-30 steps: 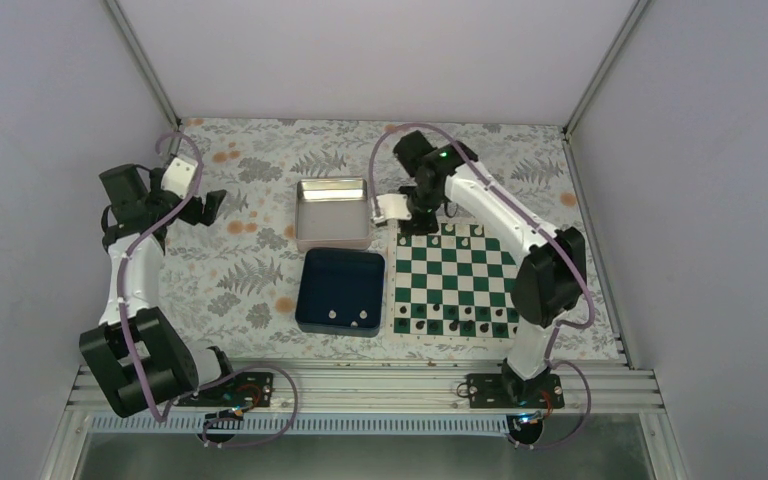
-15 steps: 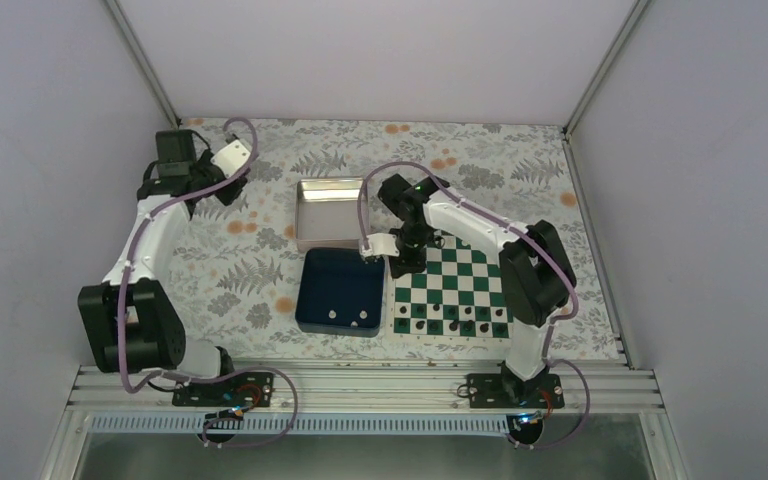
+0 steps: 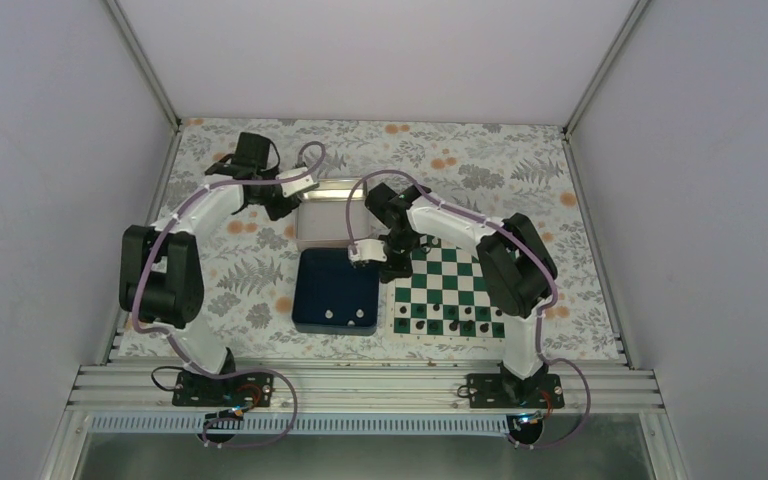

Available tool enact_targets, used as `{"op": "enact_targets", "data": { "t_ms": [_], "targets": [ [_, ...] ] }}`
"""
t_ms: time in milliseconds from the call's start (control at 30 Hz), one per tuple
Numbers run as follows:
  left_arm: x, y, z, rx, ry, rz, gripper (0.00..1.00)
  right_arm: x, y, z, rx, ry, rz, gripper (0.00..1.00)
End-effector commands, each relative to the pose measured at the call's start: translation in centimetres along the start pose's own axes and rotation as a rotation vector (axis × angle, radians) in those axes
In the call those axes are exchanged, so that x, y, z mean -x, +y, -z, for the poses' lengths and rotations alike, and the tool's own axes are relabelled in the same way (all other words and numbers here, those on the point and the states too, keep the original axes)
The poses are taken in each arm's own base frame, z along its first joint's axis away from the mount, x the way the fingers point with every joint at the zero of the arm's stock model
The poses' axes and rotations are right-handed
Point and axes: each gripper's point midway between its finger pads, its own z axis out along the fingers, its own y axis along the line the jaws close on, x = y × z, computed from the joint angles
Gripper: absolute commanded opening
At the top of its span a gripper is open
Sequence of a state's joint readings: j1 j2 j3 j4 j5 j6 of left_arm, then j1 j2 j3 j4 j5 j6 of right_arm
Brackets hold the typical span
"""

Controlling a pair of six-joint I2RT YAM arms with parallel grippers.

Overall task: Set up the chess pieces on the board
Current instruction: Adjust the storage box at the center of the board.

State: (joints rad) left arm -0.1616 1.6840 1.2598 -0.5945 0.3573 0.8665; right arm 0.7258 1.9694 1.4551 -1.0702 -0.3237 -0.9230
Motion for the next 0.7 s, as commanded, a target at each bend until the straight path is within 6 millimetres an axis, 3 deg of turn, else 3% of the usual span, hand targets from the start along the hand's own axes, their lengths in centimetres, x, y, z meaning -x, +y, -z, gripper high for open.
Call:
{"op": "enact_targets", "data": {
  "t_ms": [0, 167, 433, 667],
  "targets": [
    [0.4, -0.6, -0.7, -0.028, 0.045, -0.046, 0.02, 1.8, -1.4, 0.2, -0.059, -0.060, -0.010, 0.04],
    [-0.8, -1.8, -0.1, -0.033, 0.093, -0.060, 0.02, 3.3, -3.3, 0.2, -0.095, -0.095, -0.010, 0.04],
    [-4.8, -4.6, 2.7, -0.005, 0.210, -0.061, 0.02, 5.4, -6.0, 0.3, -0.144, -0.108, -0.002, 0.04],
    [-8.9, -9.0, 3.7, -0.117, 0.332, -0.025, 0.02, 6.4, -7.0, 0.4, -0.163, -0.115, -0.002, 0.04]
  ]
}}
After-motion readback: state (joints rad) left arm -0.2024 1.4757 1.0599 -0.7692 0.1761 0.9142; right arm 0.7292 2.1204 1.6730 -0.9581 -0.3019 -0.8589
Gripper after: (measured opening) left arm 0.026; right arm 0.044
